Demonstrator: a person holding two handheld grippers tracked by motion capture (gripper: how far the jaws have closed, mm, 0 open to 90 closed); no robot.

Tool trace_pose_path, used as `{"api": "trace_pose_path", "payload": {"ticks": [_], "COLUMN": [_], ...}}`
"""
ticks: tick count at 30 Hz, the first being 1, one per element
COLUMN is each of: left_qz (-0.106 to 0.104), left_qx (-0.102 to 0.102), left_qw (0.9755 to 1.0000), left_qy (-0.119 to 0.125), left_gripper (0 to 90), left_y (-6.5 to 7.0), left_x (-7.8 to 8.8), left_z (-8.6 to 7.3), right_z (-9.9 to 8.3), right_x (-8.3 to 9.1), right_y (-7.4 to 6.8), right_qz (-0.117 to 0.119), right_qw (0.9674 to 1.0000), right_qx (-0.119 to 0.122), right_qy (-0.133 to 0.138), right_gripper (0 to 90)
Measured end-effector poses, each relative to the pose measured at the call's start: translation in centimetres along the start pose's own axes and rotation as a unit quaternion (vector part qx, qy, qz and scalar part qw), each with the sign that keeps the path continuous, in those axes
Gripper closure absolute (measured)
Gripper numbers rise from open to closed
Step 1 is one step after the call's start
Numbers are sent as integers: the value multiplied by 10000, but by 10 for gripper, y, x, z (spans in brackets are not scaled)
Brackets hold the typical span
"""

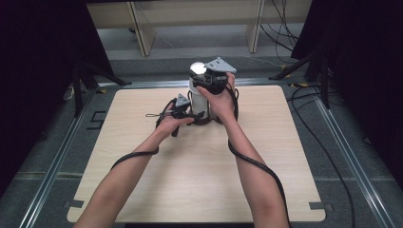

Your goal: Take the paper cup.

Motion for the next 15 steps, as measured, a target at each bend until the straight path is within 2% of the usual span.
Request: {"api": "trace_pose_path", "payload": {"ticks": [3,4,7,8,11,12,13,14,15], "left_qz": [-11,-14,14,11,47,61,68,85,84], "left_qx": [-24,-4,33,8,-98,-122,-51,-139,-72], "left_qw": [10000,10000,10000,10000,9999,9999,9999,9999,9999], "left_qy": [-16,21,54,60,53,36,86,51,116], "left_gripper": [146,145,136,115,76,52,32,11,0], "left_y": [-1,0,0,-1,-2,-3,-3,-5,-5], "left_x": [8,11,19,23,31,34,37,40,43], "left_z": [0,0,1,1,4,5,6,6,7], "right_z": [3,3,4,5,6,7,7,7,7], "right_x": [2,3,6,10,12,14,17,19,20], "right_y": [0,-2,-4,-5,-8,-8,-9,-10,-10], "right_qz": [-33,42,13,61,92,91,107,101,117], "right_qw": [9999,10000,10000,9999,9999,9999,9999,9999,9999], "right_qx": [103,-35,-84,79,58,130,82,90,69], "right_qy": [51,22,25,15,37,32,24,28,41], "right_gripper": [363,362,362,362,362,362,362,363,362]}}
Point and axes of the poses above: each handheld gripper's, and its own axes: x roughly backward along the jaws, z roughly out of its top, y roughly to its right, the point moved 2 cm from there along -x, roughly forward along the jaws, and after that the axes turned 10 degrees about z, right-handed, at the moved point
